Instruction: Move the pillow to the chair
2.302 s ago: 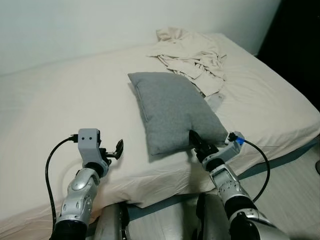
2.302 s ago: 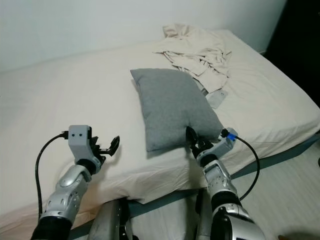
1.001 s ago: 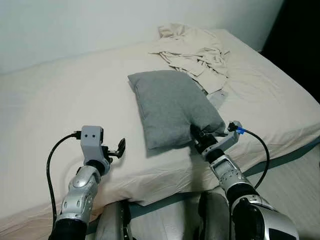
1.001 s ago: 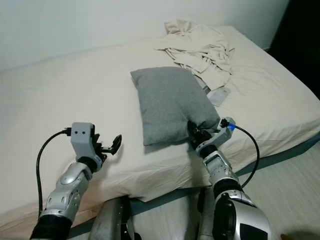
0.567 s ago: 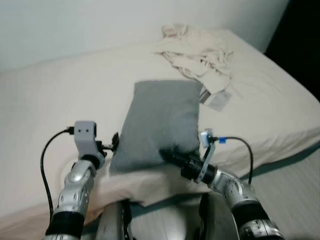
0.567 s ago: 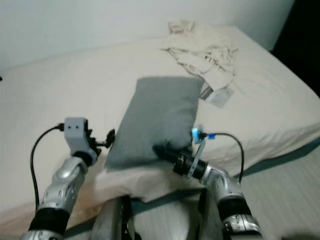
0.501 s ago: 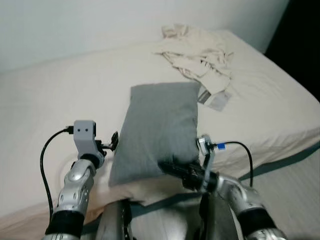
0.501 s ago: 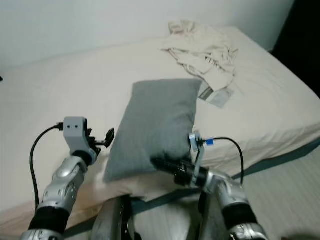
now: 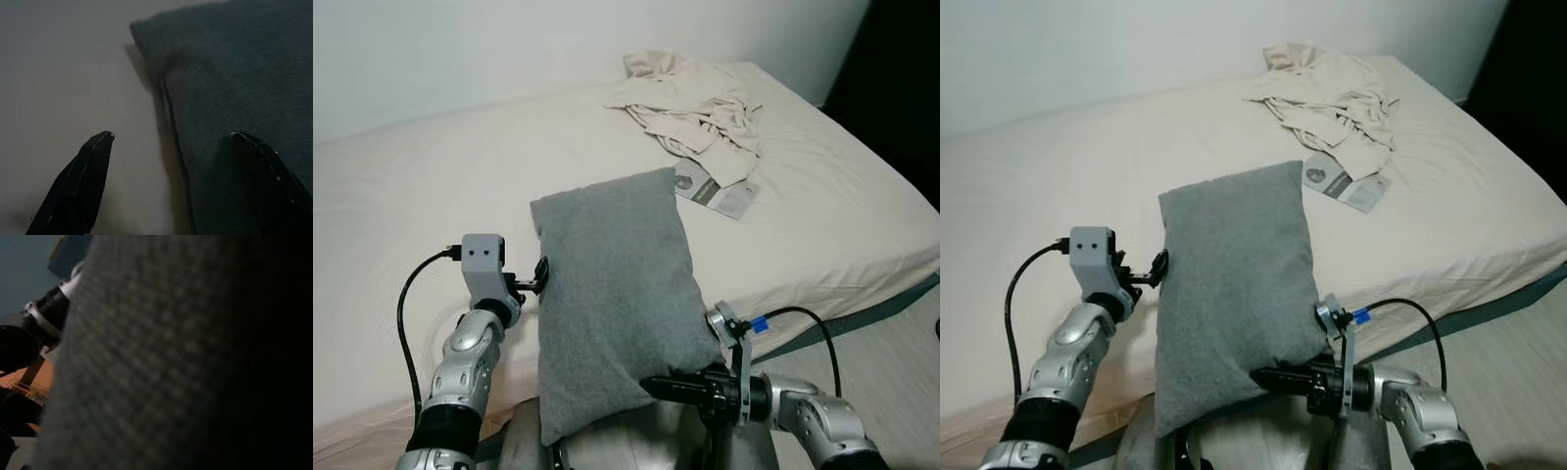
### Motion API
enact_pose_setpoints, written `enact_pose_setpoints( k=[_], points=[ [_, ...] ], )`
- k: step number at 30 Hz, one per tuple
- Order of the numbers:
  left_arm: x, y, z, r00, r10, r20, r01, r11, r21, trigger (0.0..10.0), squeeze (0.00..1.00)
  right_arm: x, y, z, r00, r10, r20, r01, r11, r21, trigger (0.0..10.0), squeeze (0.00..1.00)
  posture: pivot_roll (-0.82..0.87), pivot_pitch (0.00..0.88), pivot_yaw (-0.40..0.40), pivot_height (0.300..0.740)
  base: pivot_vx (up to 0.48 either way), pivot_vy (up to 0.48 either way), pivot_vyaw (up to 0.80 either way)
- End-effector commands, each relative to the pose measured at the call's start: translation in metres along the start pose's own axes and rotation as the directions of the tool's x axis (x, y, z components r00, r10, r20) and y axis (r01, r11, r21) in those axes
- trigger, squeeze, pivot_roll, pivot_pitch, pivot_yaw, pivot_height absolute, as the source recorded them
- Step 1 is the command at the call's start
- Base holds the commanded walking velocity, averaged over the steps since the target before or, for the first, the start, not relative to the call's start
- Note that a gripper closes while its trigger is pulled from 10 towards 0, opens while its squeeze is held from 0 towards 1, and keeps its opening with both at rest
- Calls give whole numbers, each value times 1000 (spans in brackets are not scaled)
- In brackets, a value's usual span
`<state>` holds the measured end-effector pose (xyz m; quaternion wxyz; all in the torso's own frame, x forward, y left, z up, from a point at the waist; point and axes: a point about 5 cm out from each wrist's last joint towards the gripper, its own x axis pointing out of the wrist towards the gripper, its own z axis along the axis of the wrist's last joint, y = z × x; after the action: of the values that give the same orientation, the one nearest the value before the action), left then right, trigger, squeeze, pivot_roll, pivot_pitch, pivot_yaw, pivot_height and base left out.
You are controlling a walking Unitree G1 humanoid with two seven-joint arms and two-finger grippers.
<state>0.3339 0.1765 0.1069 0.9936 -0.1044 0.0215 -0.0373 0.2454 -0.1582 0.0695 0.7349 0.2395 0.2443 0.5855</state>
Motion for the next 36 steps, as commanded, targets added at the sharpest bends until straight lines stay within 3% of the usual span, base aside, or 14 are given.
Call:
enact_pose_setpoints(
  k=[1,3,5,6,7,17,19,20,21,22,24,26,29,36],
  points=[
    [0,1,-11,997,13,-74,-21,995,-100,10000,0,5,2,-13,999,-3,-38,5,999,33,0,0,73,180,67,561,0,0,0],
    [3,-6,-17,991,-31,-130,-4,966,-260,10000,0,1,-1,-15,998,-62,-30,62,998,16,0,0,71,178,68,561,0,0,0],
    [5,-29,-25,961,-201,-191,70,843,-533,10000,0,-8,-12,-18,982,-188,-5,188,982,-20,0,0,66,174,70,561,0,0,0],
    [5,-29,-25,961,-201,-191,70,843,-533,10000,0,-8,-12,-18,982,-188,-5,188,982,-20,0,0,66,174,70,561,0,0,0],
    [5,-43,-28,921,-318,-225,102,754,-649,10000,0,-15,-19,-17,961,-274,32,275,961,-21,0,0,61,172,73,561,0,0,0],
    [3,-72,-17,851,-512,-119,229,564,-793,10000,0,-20,-18,-12,941,-317,118,318,948,12,0,0,49,161,83,561,0,0,0],
    [3,-72,-16,848,-517,-117,237,567,-789,10000,0,-20,-18,-12,940,-320,118,321,947,9,0,0,49,161,83,561,0,0,0],
    [3,-71,-17,854,-503,-135,238,607,-758,4314,0,-19,-19,-13,937,-328,115,331,944,0,0,0,48,158,82,561,0,0,0],
    [3,-71,-17,854,-503,-135,238,607,-758,4314,0,-19,-19,-13,937,-328,115,331,944,0,0,0,48,158,82,561,0,0,0],
    [4,-68,-19,868,-472,-152,234,661,-713,0,0,-17,-20,-12,933,-341,114,345,938,-18,0,0,49,157,81,561,0,0,0],
    [7,-61,-20,900,-396,-182,215,766,-606,0,0,-14,-23,-9,919,-373,127,382,923,-52,0,0,47,154,79,561,0,0,0],
    [7,-59,-20,907,-379,-182,216,791,-572,0,0,-12,-26,-4,899,-411,149,425,901,-82,0,0,45,150,76,561,0,0,0],
    [9,-49,-11,952,-273,-137,183,869,-459,0,0,-8,-37,26,756,-571,319,638,752,-167,0,0,41,144,69,561,0,0,0],
    [6,-32,18,991,-133,28,134,923,-360,0,0,5,-24,88,557,-581,593,815,518,-259,0,0,37,126,41,561,0,0,0]
  ],
)
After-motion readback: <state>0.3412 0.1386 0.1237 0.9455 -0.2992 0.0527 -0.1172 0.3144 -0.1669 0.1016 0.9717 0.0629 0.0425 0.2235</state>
